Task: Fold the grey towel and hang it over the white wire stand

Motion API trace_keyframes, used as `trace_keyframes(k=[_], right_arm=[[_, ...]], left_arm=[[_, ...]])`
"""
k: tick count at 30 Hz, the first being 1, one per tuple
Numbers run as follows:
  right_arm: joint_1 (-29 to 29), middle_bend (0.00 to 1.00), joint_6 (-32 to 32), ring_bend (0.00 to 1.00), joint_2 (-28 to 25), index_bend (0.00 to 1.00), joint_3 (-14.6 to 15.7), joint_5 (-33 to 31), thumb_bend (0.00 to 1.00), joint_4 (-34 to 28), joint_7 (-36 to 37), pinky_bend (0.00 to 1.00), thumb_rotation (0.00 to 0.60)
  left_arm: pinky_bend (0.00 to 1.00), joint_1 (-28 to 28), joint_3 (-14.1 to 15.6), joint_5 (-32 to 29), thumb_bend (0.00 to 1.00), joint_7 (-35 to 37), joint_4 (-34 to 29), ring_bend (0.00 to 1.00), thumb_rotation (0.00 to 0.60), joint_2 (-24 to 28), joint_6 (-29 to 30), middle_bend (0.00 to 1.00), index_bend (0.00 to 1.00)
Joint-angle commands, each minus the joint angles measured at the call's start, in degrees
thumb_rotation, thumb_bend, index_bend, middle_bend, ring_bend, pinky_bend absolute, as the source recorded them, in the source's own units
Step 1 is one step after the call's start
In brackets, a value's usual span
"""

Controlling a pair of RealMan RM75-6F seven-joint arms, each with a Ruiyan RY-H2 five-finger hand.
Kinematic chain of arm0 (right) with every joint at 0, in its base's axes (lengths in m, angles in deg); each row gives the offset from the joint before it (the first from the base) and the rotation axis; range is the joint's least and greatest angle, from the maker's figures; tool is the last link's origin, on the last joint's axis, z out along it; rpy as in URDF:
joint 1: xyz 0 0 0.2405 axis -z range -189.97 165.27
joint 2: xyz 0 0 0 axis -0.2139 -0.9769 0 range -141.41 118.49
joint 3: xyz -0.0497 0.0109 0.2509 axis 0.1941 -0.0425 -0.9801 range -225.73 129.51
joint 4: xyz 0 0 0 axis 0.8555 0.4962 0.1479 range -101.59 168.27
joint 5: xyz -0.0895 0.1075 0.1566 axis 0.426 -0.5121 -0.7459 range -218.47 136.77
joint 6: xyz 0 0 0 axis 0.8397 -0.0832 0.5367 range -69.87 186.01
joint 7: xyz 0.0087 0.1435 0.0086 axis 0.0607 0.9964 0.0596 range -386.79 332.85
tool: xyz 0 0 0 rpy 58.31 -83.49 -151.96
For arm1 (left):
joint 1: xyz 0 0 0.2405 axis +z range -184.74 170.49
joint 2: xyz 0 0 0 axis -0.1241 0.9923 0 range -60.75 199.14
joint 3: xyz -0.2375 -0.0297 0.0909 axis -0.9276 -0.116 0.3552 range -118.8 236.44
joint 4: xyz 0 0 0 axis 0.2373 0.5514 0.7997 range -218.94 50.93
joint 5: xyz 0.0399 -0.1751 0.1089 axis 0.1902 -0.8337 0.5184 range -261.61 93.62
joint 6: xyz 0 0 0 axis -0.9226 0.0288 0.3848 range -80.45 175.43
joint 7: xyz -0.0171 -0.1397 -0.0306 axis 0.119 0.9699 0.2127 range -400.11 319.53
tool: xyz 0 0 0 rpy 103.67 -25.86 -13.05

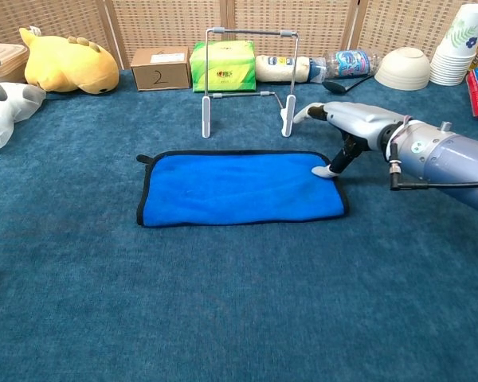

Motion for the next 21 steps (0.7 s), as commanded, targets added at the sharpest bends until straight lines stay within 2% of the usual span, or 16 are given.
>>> trace_keyframes(k=[1, 10, 21], right_arm=[[0.01, 0.03, 0.12, 0.00, -0.01, 0.11, -0.15, -0.03, 0.28, 0.24, -0.10, 0.00, 0.600], [0.46, 0.03, 0.35, 0.00, -1.30, 0.10, -0.70, 0.23, 0.29, -2.50, 0.83, 0.00, 0.600], [3.52, 0.03, 2.98, 0.00, -5.34, 0.09, 0.88, 0.26, 0.28, -11.45, -0.68, 0.00, 0.600]], left_arm=[[0.00, 0.03, -0.02, -0.03, 0.44, 0.02, 0.05, 0.00, 0.600, 0.00, 0.02, 0.10, 0.29], [0.00, -0.25, -0.07, 0.13, 0.44, -0.21, 0.42, 0.00, 0.600, -0.01, -0.50, 0.10, 0.29], [0.00, -1.38, -0.49, 0.25, 0.44, -1.12, 0.90, 0.00, 0.600, 0.57, -1.95, 0.10, 0.29]])
